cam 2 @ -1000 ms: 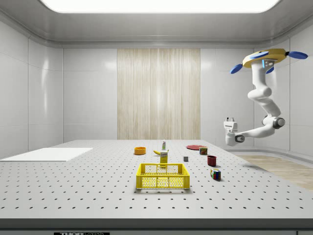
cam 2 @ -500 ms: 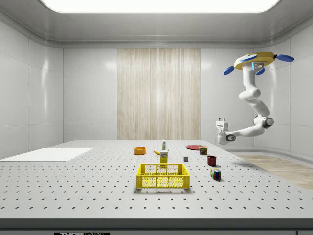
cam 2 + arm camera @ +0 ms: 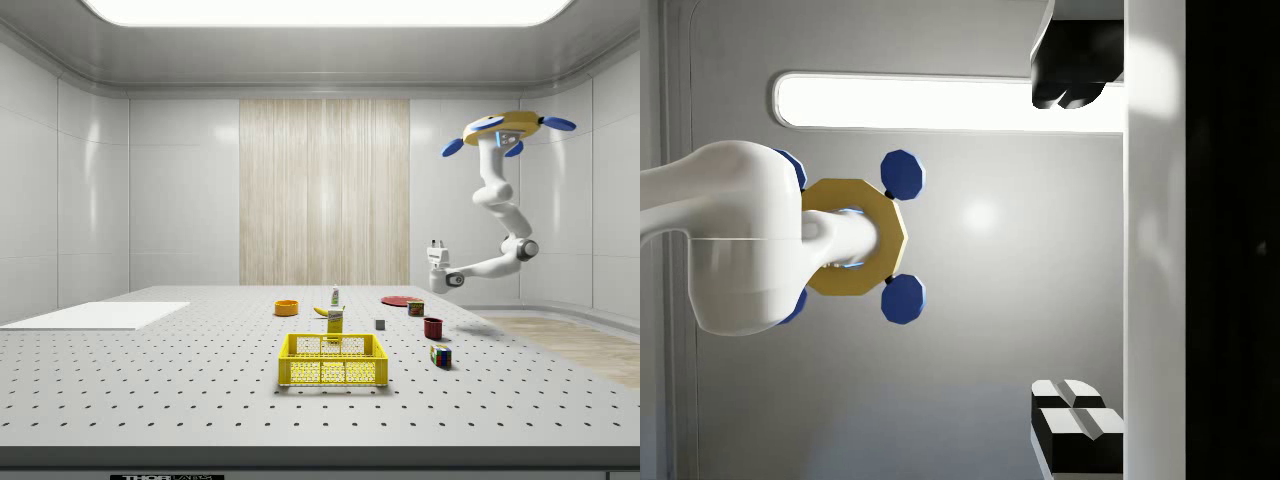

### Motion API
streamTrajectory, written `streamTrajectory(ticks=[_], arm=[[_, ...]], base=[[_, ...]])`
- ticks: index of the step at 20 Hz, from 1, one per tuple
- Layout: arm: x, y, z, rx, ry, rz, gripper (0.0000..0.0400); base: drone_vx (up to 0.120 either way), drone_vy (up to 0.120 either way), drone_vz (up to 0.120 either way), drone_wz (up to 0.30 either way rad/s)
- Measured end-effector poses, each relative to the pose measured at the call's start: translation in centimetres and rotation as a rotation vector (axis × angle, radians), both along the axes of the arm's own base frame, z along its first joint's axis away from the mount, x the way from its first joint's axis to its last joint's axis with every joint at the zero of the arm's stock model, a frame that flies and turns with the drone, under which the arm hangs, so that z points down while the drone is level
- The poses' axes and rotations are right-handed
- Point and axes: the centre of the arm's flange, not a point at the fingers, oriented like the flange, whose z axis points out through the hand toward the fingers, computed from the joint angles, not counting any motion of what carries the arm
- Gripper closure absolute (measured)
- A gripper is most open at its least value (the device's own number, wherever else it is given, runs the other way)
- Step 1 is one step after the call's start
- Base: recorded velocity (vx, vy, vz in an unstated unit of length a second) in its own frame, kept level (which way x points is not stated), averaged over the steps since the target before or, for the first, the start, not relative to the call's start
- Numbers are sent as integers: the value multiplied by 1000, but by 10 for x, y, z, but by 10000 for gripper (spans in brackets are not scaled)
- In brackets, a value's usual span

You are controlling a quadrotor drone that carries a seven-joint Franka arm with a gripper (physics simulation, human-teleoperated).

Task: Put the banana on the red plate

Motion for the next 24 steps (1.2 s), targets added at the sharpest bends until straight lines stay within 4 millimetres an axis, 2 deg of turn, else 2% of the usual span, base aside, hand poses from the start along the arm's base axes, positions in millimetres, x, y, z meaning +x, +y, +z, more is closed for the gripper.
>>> streamTrajectory(ticks=[9,15,20,24], arm=[[-1,6,0,-61,-7,-2,0],[-1,20,-2,-198,-11,-5,0],[-1,45,-12,-477,-14,-12,0],[0,77,-40,-908,-15,-23,0]], base=[[120,-120,0,0],[120,-120,0,0],[120,-112,0,0],[120,0,0,0]])
